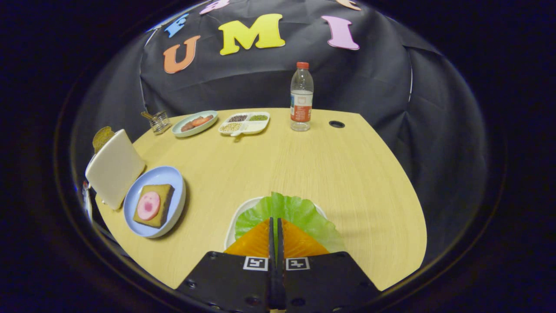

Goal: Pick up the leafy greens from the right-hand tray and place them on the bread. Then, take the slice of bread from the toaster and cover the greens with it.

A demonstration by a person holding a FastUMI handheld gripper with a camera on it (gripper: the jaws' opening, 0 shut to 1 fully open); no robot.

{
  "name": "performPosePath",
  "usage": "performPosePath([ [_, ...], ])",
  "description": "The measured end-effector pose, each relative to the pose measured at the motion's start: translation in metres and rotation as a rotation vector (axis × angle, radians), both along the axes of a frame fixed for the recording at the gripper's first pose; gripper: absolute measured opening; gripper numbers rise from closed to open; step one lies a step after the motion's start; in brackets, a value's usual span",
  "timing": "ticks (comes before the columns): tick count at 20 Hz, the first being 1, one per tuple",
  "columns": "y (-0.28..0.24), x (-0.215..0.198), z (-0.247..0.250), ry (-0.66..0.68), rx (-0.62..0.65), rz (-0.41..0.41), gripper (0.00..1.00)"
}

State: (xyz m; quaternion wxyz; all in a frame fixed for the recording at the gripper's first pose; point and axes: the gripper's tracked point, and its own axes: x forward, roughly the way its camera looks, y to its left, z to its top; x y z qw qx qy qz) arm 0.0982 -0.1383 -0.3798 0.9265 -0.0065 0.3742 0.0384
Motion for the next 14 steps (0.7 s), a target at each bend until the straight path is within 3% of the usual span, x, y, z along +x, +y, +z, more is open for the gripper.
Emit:
performPosePath([
  [4, 0.000, -0.001, -0.022, 0.056, -0.046, 0.013, 0.01],
  [7, -0.004, -0.002, -0.028, 0.051, -0.088, 0.019, 0.77],
  [10, -0.012, -0.005, -0.045, 0.081, -0.127, 0.015, 0.91],
  [12, -0.006, -0.003, -0.050, 0.093, -0.087, 0.038, 0.94],
  [14, -0.004, -0.007, -0.049, 0.108, -0.058, 0.072, 0.90],
])
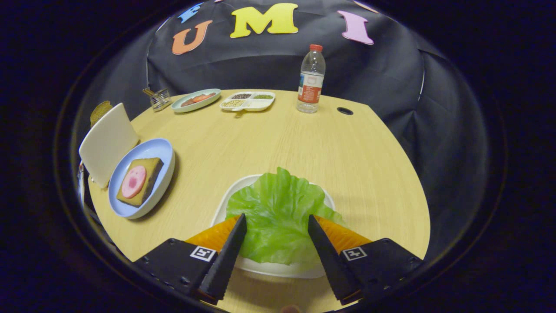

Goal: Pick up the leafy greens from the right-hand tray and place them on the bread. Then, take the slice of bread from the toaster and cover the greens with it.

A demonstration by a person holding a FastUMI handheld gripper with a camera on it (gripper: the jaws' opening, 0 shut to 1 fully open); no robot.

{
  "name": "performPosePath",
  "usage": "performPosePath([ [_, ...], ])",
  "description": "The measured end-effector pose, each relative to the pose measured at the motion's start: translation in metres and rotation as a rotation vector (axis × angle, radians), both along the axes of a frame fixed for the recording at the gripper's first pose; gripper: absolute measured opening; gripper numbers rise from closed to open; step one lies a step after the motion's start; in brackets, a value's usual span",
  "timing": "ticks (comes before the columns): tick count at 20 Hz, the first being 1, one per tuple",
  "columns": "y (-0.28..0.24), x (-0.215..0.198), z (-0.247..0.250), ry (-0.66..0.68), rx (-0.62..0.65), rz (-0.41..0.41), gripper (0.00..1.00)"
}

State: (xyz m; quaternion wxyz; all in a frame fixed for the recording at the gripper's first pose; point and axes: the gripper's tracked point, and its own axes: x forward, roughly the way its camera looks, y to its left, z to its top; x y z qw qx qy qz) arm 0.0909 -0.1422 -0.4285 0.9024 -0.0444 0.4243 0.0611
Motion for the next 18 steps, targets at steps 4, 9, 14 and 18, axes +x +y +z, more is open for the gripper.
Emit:
performPosePath([
  [4, -0.009, 0.007, -0.002, -0.020, 0.012, 0.026, 0.36],
  [9, -0.008, 0.010, 0.003, 0.001, 0.101, -0.021, 0.00],
  [14, 0.004, 0.007, 0.030, -0.045, 0.115, 0.006, 0.00],
  [18, 0.018, 0.010, 0.055, -0.076, 0.160, 0.001, 0.00],
])
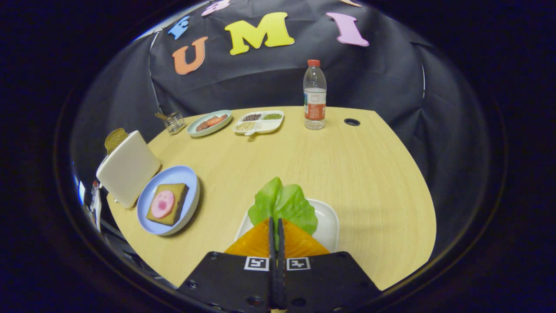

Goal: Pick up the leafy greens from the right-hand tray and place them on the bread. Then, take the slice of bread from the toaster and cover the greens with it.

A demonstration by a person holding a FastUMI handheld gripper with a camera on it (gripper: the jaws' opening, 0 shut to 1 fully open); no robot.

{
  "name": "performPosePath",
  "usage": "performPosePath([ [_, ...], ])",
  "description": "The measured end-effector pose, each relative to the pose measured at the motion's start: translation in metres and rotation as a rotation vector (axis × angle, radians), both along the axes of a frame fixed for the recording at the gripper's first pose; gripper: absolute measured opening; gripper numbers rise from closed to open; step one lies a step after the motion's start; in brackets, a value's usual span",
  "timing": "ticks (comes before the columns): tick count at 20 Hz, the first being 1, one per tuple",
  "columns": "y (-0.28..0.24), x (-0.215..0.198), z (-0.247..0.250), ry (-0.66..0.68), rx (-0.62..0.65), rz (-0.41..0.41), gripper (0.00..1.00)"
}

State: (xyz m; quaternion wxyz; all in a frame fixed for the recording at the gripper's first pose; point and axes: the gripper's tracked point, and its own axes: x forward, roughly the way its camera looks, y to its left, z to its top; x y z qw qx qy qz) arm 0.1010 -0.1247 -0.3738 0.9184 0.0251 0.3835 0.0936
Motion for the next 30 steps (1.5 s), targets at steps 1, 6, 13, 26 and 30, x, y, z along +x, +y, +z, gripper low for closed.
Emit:
performPosePath([
  [1, 0.005, 0.001, 0.009, -0.011, 0.016, 0.000, 0.00],
  [6, 0.051, 0.012, 0.051, -0.077, 0.058, 0.043, 0.00],
  [13, 0.167, 0.005, 0.059, -0.070, 0.077, 0.233, 0.00],
  [26, 0.247, -0.012, -0.017, 0.052, -0.049, 0.352, 0.00],
  [30, 0.243, -0.014, -0.023, 0.065, -0.073, 0.307, 0.03],
])
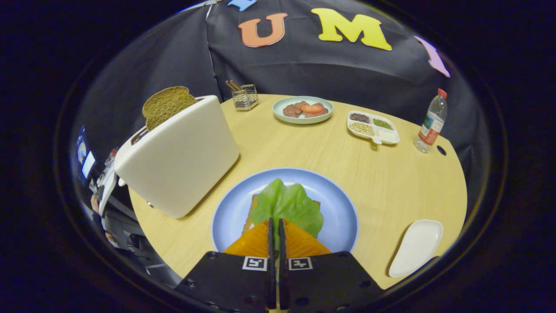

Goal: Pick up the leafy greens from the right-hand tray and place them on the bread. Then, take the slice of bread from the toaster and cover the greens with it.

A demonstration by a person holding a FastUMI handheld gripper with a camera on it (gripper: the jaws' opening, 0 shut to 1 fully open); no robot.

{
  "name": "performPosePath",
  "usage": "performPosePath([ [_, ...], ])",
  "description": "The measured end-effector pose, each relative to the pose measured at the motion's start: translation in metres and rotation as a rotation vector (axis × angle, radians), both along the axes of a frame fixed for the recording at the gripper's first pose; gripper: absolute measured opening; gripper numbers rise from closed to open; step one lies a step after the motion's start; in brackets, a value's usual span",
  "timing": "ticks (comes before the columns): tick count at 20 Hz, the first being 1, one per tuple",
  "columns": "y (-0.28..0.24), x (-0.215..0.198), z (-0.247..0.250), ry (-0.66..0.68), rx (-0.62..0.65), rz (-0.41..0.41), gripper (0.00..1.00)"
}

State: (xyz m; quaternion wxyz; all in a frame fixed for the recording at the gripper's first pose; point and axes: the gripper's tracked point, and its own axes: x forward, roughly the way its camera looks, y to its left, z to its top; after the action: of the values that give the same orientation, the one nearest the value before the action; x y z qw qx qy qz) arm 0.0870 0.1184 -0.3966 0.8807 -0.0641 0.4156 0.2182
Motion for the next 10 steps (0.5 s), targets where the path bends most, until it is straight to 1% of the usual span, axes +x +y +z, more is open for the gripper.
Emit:
performPosePath([
  [4, 0.002, -0.005, 0.004, -0.009, 0.000, 0.013, 0.21],
  [5, 0.002, -0.006, 0.006, -0.012, 0.000, 0.011, 0.31],
  [8, -0.001, -0.005, 0.016, -0.024, 0.017, -0.018, 0.45],
  [10, -0.004, -0.005, 0.034, -0.060, 0.024, -0.047, 0.68],
])
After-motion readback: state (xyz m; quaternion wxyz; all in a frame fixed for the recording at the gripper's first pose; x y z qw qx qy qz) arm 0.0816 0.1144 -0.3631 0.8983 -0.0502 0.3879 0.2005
